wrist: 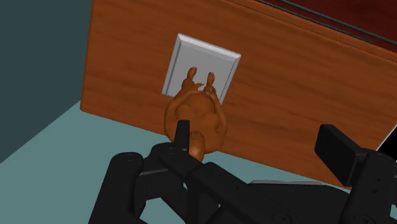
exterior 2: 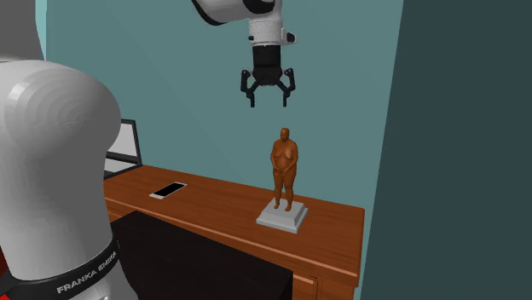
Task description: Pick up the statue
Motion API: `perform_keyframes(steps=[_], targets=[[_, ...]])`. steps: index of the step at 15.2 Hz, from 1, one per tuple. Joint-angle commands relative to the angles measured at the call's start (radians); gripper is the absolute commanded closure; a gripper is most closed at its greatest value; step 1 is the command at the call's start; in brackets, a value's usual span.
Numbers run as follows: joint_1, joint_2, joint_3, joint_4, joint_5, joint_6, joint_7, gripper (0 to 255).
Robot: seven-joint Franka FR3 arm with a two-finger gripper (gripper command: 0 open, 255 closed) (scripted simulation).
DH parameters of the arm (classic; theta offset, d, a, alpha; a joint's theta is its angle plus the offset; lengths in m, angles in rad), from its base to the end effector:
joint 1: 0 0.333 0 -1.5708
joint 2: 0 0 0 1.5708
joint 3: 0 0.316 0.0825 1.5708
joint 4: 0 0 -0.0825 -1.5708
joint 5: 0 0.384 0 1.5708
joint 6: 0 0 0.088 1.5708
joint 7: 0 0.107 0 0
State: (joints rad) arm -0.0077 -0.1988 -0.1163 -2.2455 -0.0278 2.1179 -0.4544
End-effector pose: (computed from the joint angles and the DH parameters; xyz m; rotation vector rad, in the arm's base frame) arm 0.4890 -0.0639 0.4553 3.0723 0.5361 0.1042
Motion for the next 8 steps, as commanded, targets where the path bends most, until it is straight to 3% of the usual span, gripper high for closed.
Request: perform_keyframes(steps=[1,8], targets=[[0.003,0.071,-0.009,0.034,0.017,0.047,-0.033,0],[-0.003,0.313,-0.02,0.192,0.095,0.157,-0.147,0]])
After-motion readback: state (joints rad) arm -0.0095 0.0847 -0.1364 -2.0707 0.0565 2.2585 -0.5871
